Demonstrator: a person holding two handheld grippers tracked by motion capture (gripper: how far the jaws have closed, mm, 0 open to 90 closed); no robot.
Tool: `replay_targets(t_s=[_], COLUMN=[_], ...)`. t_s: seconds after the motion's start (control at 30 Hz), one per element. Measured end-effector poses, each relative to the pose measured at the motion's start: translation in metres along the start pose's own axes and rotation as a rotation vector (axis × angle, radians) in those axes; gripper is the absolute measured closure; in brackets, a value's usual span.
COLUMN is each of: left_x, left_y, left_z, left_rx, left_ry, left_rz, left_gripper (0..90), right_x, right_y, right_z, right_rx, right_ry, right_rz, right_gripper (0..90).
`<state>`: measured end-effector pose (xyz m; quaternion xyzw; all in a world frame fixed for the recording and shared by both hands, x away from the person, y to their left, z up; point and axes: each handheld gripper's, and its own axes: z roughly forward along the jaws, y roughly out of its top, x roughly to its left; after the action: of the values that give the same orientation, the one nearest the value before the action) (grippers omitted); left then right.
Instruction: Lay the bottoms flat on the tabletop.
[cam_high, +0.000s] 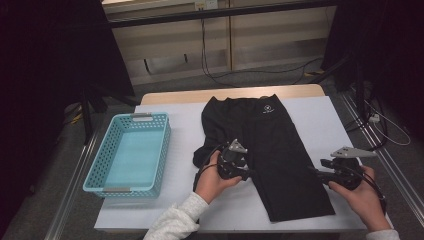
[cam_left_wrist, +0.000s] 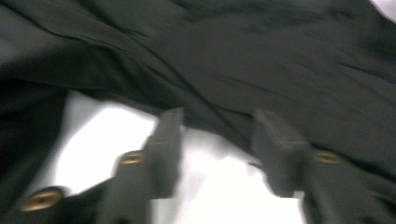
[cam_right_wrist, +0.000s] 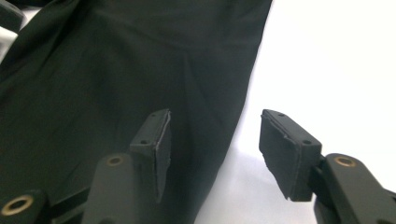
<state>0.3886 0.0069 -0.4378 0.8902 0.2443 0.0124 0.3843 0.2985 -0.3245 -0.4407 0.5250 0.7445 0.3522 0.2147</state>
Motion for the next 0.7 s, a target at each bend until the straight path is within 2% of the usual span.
replay_targets(t_s=[0.1, 0.17, 0.23, 0.3, 0.47, 0.57, 0.7], left_x=[0.006, 0.009, 0.011, 0.013, 0.020, 0.024, 0.028], left_y=[-0.001, -0.002, -0.004, -0.006, -0.012, -0.015, -0.021], left_z=[-0.007, -0.010, -0.012, -0.014, -0.026, -0.032, -0.039], left_rx=[-0.013, -0.023, -0.021, -0.023, -0.030, -0.033, -0.041], left_ry=[0.024, 0.038, 0.045, 0.042, 0.076, 0.091, 0.117], left_rz=[-0.003, -0.007, 0.006, 0.000, -0.013, -0.023, -0.042], left_gripper=[36.4, 31.3, 26.8, 25.0, 21.2, 20.3, 20.2], right_x=[-0.003, -0.007, -0.010, -0.014, -0.019, -0.020, -0.020], right_y=[0.007, 0.012, 0.017, 0.023, 0.032, 0.035, 0.040], right_z=[0.009, 0.017, 0.023, 0.030, 0.044, 0.052, 0.058], right_rx=[-0.010, -0.019, -0.018, -0.020, -0.022, -0.019, -0.021], right_ry=[0.001, -0.016, -0.027, -0.032, -0.050, -0.055, -0.056], right_rz=[0.004, 0.015, 0.031, 0.034, 0.037, 0.021, 0.017], right_gripper=[39.7, 35.6, 34.4, 34.5, 34.5, 34.6, 34.6])
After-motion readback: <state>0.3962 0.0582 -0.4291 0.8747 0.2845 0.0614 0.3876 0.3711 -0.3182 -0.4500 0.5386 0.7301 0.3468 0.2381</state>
